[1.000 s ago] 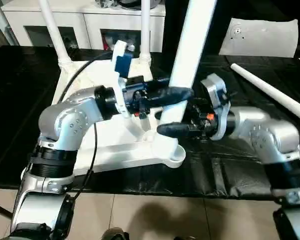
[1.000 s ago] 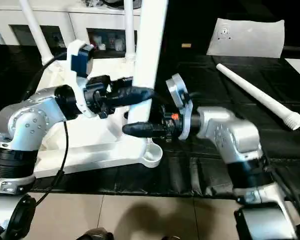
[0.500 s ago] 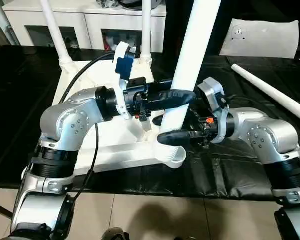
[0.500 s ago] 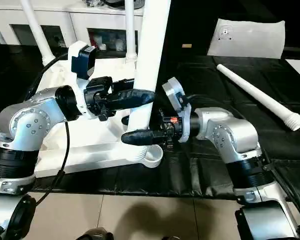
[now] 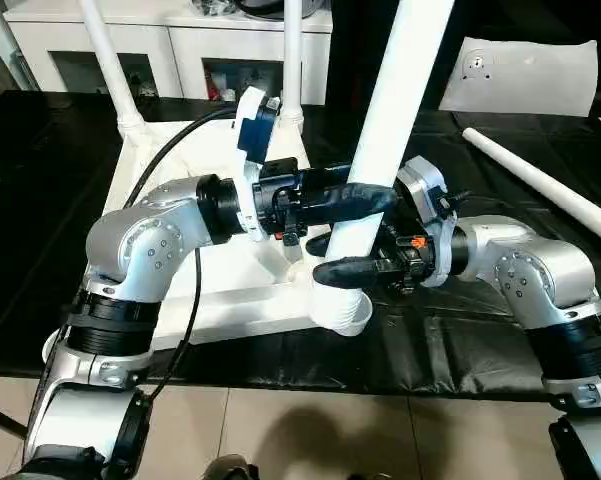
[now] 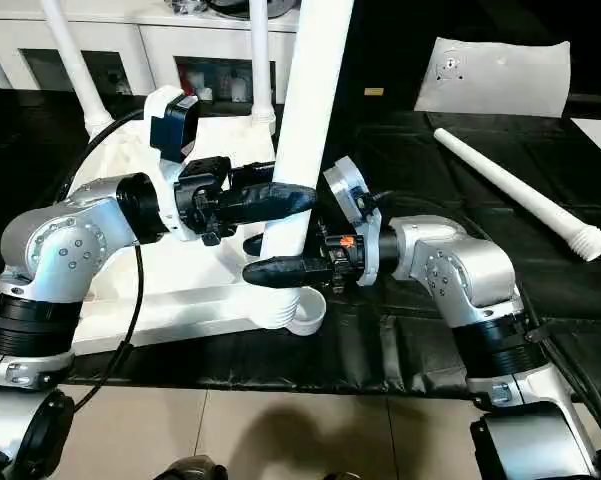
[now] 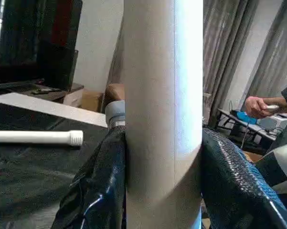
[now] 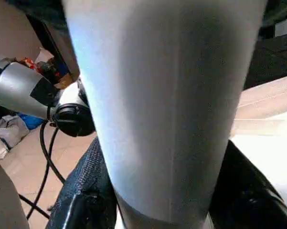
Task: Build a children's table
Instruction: Pick table leg
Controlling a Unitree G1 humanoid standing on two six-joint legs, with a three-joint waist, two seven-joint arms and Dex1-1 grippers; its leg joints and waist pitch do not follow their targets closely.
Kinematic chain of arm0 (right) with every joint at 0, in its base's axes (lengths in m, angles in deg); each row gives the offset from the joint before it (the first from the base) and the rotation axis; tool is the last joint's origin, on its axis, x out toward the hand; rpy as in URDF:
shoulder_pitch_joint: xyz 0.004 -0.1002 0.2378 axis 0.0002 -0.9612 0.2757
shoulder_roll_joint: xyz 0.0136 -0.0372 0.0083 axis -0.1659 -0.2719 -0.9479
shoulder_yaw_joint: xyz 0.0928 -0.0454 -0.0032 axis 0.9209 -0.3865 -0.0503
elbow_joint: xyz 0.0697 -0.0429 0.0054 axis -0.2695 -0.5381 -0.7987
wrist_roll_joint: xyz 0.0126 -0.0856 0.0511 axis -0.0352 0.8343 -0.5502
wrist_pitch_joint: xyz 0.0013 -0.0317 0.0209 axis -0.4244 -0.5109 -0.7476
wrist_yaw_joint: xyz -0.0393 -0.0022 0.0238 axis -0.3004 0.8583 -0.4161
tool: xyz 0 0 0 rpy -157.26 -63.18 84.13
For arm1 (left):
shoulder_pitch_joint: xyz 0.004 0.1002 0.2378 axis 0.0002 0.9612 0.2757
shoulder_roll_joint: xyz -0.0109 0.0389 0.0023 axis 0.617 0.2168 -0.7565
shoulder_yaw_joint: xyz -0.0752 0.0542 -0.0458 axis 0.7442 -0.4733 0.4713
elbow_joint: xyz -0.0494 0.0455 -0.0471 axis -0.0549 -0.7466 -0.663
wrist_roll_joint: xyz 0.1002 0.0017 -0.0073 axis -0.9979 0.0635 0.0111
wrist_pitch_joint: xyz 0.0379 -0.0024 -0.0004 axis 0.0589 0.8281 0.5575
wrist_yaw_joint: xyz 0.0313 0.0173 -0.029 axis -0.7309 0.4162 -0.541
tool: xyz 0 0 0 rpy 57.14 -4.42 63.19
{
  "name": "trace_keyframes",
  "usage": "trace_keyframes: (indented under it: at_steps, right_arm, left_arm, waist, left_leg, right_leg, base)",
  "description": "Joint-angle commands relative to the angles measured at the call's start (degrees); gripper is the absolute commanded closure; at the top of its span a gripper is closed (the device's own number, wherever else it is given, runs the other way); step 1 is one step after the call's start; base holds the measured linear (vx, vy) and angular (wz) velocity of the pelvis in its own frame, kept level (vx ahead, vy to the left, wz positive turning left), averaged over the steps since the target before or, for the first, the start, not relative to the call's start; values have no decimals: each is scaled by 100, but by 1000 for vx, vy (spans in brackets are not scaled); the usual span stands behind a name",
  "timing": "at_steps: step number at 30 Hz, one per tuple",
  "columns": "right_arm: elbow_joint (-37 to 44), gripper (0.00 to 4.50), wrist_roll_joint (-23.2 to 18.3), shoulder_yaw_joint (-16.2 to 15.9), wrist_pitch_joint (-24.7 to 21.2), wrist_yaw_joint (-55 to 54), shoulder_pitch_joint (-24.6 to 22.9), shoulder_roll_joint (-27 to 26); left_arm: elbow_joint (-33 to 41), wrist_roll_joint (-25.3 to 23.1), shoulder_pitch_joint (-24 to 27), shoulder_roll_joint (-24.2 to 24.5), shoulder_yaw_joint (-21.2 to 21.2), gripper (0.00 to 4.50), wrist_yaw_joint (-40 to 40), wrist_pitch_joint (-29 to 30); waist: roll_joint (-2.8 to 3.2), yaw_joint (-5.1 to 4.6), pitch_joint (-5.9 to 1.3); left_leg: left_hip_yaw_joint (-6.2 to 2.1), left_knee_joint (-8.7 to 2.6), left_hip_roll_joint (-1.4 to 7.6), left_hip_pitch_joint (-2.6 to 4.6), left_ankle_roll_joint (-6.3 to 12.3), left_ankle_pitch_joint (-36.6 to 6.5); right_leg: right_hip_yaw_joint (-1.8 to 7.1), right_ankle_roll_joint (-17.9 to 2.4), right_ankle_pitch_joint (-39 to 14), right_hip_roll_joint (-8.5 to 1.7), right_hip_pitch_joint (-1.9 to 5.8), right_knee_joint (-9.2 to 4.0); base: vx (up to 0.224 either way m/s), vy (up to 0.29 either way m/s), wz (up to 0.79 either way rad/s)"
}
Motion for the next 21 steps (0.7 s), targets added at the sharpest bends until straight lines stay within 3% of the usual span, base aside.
trace_keyframes:
  at_steps: [1, 4, 6, 8, 11, 12, 13, 17, 18, 19, 21]
  right_arm:
    - [-5, 256, 13, -102, 18, 65, 12, -34]
    - [-37, 257, 125, -123, 145, -10, -9, -64]
    - [-31, 258, 131, -112, 135, -71, -37, -79]
    - [3, 259, 103, -80, 106, -133, -71, -103]
    - [88, 259, 59, 86, 131, -481, -195, -296]
    - [100, 259, 81, 123, 144, -646, -231, -367]
    - [125, 259, 102, 128, 162, -749, -260, -416]
    - [237, 259, 161, 99, 198, -928, -351, -515]
    - [257, 259, 176, 98, 199, -1012, -386, -569]
    - [267, 259, 184, 99, 199, -1070, -408, -606]
    - [255, 259, 171, 155, 232, -1270, -467, -765]
  left_arm:
    - [14, -101, -219, 12, 22, 264, -82, -158]
    - [-19, -197, -249, -12, 37, 264, -309, -140]
    - [75, -18, -256, -46, 112, 264, -312, 1]
    - [134, 119, -254, -96, 187, 194, -340, 75]
    - [240, 575, -237, -278, 448, 182, -515, 337]
    - [294, 614, -204, -305, 460, 153, -563, 362]
    - [339, 602, -162, -337, 451, 153, -626, 352]
    - [471, 475, -38, -419, 373, 137, -815, 279]
    - [510, 464, 5, -487, 384, 127, -925, 242]
    - [535, 464, 33, -536, 397, 115, -1001, 218]
    - [577, 529, 78, -754, 577, 94, -1324, 107]
  waist:
    - [-85, 9, -467]
    - [-79, 7, -467]
    - [-66, 10, -468]
    - [-65, 8, -471]
    - [-38, 11, -476]
    - [-47, 12, -479]
    - [-24, 11, -478]
    - [-33, 5, -466]
    - [10, 11, -463]
    - [-20, 1, -464]
    - [-6, 9, -468]
  left_leg:
    - [-97, -357, 298, 20, 207, -613]
    - [-99, -357, 304, 23, 179, -653]
    - [-100, -359, 302, 27, 182, -657]
    - [-97, -353, 300, 22, 189, -644]
    - [-98, -348, 305, 18, 153, -650]
    - [-106, -351, 303, 13, 156, -684]
    - [-113, -358, 310, 22, 145, -702]
    - [-116, -372, 312, 34, 99, -759]
    - [-119, -371, 308, 34, 93, -776]
    - [-114, -371, 301, 23, 87, -780]
    - [-113, -369, 301, 28, 84, -771]
  right_leg:
    - [344, -571, -1955, -413, 368, -416]
    - [343, -562, -1982, -420, 367, -422]
    - [342, -576, -1972, -417, 368, -422]
    - [343, -619, -1898, -415, 370, -410]
    - [340, -745, -1774, -427, 372, -408]
    - [335, -761, -1759, -421, 376, -406]
    - [336, -752, -1767, -421, 370, -399]
    - [339, -601, -1973, -423, 375, -430]
    - [340, -585, -1977, -423, 368, -434]
    - [338, -565, -1955, -417, 374, -446]
    - [340, -559, -1956, -418, 373, -448]
  base:
    - [0, 0, 0]
    - [0, 0, 0]
    - [0, 0, 0]
    - [0, 0, 0]
    - [0, 0, 0]
    - [0, 0, 0]
    - [0, 0, 0]
    - [0, 0, 0]
    - [0, 0, 0]
    - [0, 0, 0]
    - [0, 0, 0]
